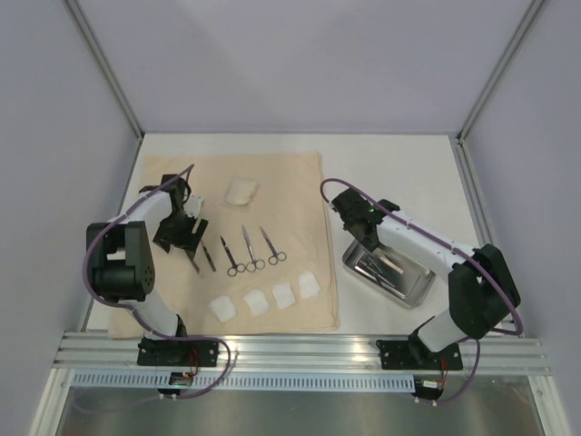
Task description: Prepare the surgical pack
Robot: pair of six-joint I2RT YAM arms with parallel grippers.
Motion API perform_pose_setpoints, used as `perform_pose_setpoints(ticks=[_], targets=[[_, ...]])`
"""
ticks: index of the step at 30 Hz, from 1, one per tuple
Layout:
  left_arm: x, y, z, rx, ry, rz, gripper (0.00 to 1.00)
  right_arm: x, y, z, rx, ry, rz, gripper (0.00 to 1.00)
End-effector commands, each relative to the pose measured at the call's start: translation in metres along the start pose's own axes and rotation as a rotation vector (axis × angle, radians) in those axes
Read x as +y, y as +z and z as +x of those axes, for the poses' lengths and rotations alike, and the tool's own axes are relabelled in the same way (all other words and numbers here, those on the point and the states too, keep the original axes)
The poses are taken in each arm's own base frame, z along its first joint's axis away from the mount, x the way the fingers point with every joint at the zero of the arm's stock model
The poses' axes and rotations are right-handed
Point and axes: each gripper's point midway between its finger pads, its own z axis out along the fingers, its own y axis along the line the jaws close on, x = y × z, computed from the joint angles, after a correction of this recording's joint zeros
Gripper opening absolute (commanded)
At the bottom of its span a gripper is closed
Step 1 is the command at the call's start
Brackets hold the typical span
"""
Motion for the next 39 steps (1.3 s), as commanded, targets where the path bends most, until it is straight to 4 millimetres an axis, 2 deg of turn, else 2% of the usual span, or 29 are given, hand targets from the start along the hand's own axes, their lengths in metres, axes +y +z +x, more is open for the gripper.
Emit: perform_pose_setpoints(ticks=[1,9,16,26,32,35,39], targets=[[0.002,0.000,-0.021,-0.051,-0.038,-0.005,0.84,0.001,0.000,0.000,0.002,0.003,0.015,0.33],[-0.009,0.006,-0.030,-0.060,-0.065,0.062,0.76,0.003,0.001,0.001,0.010,-0.005,0.007,0.33],[-0.010,0.012,-0.021,-0.033,-0.058,0.061,0.54,0.005,0.002,0.003,0.021,-0.009,0.009,0.32],[-0.008,0.007,-0.016,-0.041,-0.046,0.047,0.37,0.005,0.002,0.003,0.031,-0.013,0.011,0.31],[-0.009,0.008,-0.014,-0.035,-0.045,0.051,0.15,0.005,-0.002,0.002,0.029,-0.008,0.012,0.31],[-0.004,0.002,-0.011,-0.035,-0.041,0.020,0.00,0.003,-0.007,-0.001,0.023,-0.007,0.015,0.31],[-0.004,-0.010,-0.007,-0.044,-0.026,0.018,0.00,0.001,-0.018,-0.010,-0.015,-0.001,0.016,0.31]])
